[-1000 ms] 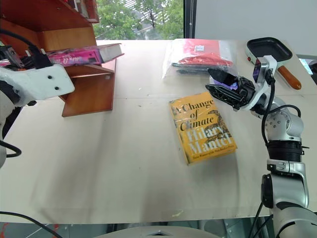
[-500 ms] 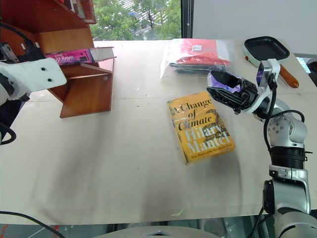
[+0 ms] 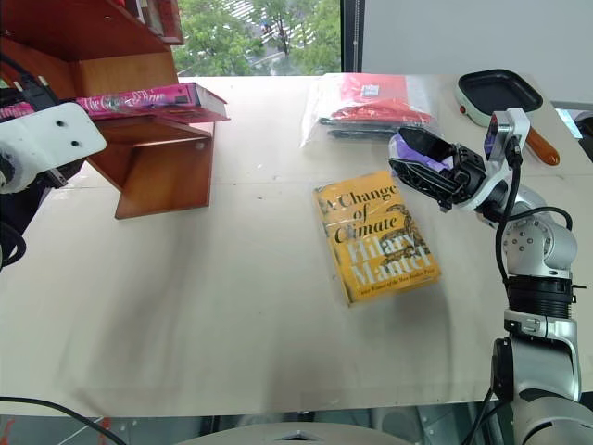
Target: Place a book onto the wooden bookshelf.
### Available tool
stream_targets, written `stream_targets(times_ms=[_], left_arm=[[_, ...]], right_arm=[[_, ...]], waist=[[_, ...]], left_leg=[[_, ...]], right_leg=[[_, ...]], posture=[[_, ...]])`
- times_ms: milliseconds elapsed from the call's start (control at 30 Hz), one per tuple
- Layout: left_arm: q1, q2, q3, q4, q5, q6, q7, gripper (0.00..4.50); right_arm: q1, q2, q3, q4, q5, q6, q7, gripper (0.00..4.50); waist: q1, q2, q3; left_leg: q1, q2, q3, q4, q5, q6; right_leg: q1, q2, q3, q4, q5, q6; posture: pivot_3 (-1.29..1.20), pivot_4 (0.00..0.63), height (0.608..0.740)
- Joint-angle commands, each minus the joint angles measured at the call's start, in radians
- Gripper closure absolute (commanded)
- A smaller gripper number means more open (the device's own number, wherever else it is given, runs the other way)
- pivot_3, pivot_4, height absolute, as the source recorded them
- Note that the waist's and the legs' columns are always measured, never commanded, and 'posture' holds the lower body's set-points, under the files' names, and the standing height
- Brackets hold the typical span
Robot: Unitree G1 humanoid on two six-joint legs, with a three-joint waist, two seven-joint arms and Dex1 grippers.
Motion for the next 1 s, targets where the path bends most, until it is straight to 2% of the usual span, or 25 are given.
stream_targets(times_ms=[33, 200, 267, 333, 400, 533, 600, 633, 733, 900, 1000], left_arm=[[-0.01, 0.018, 0.107, -0.076, 0.006, 0.022, -0.006, 0.11], [-0.111, -0.061, 0.192, -0.187, -0.092, 0.005, 0.017, 0.11], [-0.244, -0.253, 0.166, -0.246, -0.25, 0.028, 0.052, 0.11], [-0.248, -0.532, 0.169, -0.32, -0.429, 0.124, 0.056, 0.11], [-0.196, -0.685, 0.179, -0.361, -0.513, 0.183, 0.066, 0.11], [0.214, -0.845, 0.089, -0.321, -0.609, 0.023, 0.035, 0.11], [0.34, -0.884, 0.056, -0.276, -0.637, -0.098, 0.022, 0.11], [0.383, -0.927, 0.063, -0.255, -0.682, -0.12, 0.025, 0.11], [0.477, -0.969, 0.045, -0.191, -0.723, -0.162, 0.044, 0.11], [0.587, -0.901, -0.055, -0.078, -0.616, -0.28, 0.092, 0.11], [0.592, -0.877, -0.067, -0.042, -0.622, -0.328, 0.101, 0.11]], right_arm=[[-0.002, -0.018, -0.034, -0.021, 0.006, -0.021, -0.001, 0.0], [0.031, -0.066, -0.043, -0.005, -0.016, -0.029, 0.017, 0.0], [0.075, -0.1, -0.046, 0.007, -0.043, -0.045, 0.036, 0.0], [0.14, -0.132, -0.031, 0.027, -0.11, -0.112, 0.06, 0.0], [0.181, -0.146, -0.019, 0.05, -0.163, -0.175, 0.072, 0.0], [0.323, -0.177, -0.05, 0.104, -0.275, -0.297, 0.019, 0.0], [0.388, -0.174, -0.081, 0.104, -0.3, -0.359, -0.017, 0.0], [0.425, -0.176, -0.097, 0.097, -0.297, -0.372, -0.017, 0.0], [0.544, -0.186, -0.129, 0.075, -0.318, -0.425, -0.024, 0.0], [0.696, -0.153, -0.153, 0.048, -0.366, -0.529, -0.08, 0.0], [0.732, -0.133, -0.15, 0.043, -0.377, -0.566, -0.112, 0.0]], waist=[[0.0, 0.0, 0.0], [0.006, 0.0, 0.0], [0.013, 0.002, -0.001], [0.03, 0.006, -0.006], [0.029, 0.005, -0.007], [0.0, 0.004, -0.008], [0.001, 0.005, -0.008], [0.003, 0.005, -0.008], [0.015, 0.006, -0.009], [0.025, 0.006, -0.009], [0.025, 0.006, -0.009]], left_leg=[[0.0, 0.0, 0.0, 0.0, 0.0, 0.0], [-0.001, 0.0, 0.0, 0.001, 0.001, -0.001], [-0.001, 0.0, -0.001, 0.002, 0.001, -0.001], [0.0, -0.001, -0.003, 0.009, 0.0, 0.0], [0.001, -0.002, -0.003, 0.012, -0.001, 0.001], [0.005, -0.001, 0.002, 0.011, -0.001, 0.001], [0.005, 0.001, 0.002, 0.01, -0.001, 0.001], [0.005, 0.002, 0.002, 0.009, -0.001, 0.001], [0.006, 0.003, 0.001, 0.009, -0.003, 0.005], [0.014, 0.003, 0.003, 0.009, -0.003, 0.005], [0.018, 0.005, 0.004, 0.009, -0.003, 0.006]], right_leg=[[0.0, 0.0, 0.0, 0.0, 0.0, 0.0], [0.0, -0.001, -0.001, -0.001, 0.0, 0.0], [0.001, -0.001, -0.001, 0.0, 0.0, 0.0], [0.006, -0.002, -0.004, -0.001, 0.0, 0.0], [0.01, -0.002, -0.004, -0.001, 0.0, 0.001], [0.01, -0.003, 0.003, 0.0, 0.002, 0.002], [0.009, -0.002, 0.007, 0.0, 0.002, 0.001], [0.009, -0.002, 0.007, 0.0, 0.002, 0.001], [0.01, -0.002, 0.006, -0.001, 0.004, -0.001], [0.018, -0.002, 0.007, -0.003, 0.002, -0.005], [0.022, -0.001, 0.008, -0.004, 0.001, -0.005]], posture=[[0.0, 0.15, 0.74], [0.0, 0.15, 0.74], [0.0, 0.15, 0.74], [0.0, 0.15, 0.74], [0.0, 0.15, 0.74], [0.0, 0.15, 0.74], [0.0, 0.15, 0.74], [0.0, 0.15, 0.74], [0.0, 0.15, 0.74], [0.0, 0.15, 0.74], [0.0, 0.15, 0.74]])
